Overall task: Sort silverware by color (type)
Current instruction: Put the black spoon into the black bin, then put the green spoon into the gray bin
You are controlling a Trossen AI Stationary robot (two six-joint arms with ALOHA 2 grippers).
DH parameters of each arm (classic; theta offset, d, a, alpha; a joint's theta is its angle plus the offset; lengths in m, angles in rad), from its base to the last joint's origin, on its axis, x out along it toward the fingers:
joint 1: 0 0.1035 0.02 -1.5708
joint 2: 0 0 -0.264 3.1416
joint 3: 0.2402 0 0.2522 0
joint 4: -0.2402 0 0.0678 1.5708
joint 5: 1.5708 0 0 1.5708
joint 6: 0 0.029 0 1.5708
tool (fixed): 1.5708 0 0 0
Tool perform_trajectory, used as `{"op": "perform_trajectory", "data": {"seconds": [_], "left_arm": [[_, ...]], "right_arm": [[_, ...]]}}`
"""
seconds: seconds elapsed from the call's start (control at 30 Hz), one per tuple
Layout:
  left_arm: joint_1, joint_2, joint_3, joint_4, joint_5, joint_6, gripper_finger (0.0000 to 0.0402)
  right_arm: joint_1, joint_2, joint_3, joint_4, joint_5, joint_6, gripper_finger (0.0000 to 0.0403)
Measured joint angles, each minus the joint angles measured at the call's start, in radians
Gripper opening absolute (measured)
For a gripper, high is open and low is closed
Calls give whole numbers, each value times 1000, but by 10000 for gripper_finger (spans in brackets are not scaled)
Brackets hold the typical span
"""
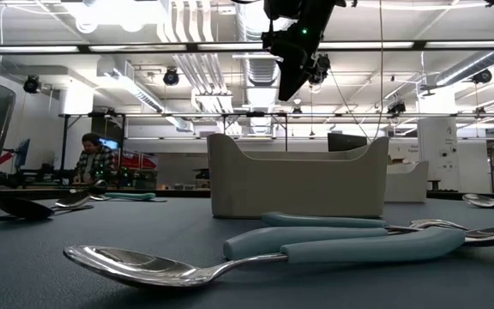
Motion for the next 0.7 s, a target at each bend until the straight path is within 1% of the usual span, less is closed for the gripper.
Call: {"op": "perform_trajectory", "data": {"seconds": [0.1, 0.23, 0.3, 0.43, 0.6, 0.7], "left_arm": [[-5, -2, 2, -12, -10, -8, 30], [-4, -18, 2, -109, -63, 6, 37], [5, -35, 2, -163, -114, 28, 38], [36, -104, -6, -247, -260, 37, 38], [140, -203, -87, -255, -326, 35, 39], [233, -270, -183, -223, -332, 118, 39]], "right_arm": [[0, 0, 0, 0, 0, 0, 123], [0, 0, 0, 0, 0, 0, 123], [0, 0, 0, 0, 0, 0, 123], [0, 0, 0, 0, 0, 0, 123], [0, 0, 0, 0, 0, 0, 123], [0, 0, 0, 0, 0, 0, 123]]}}
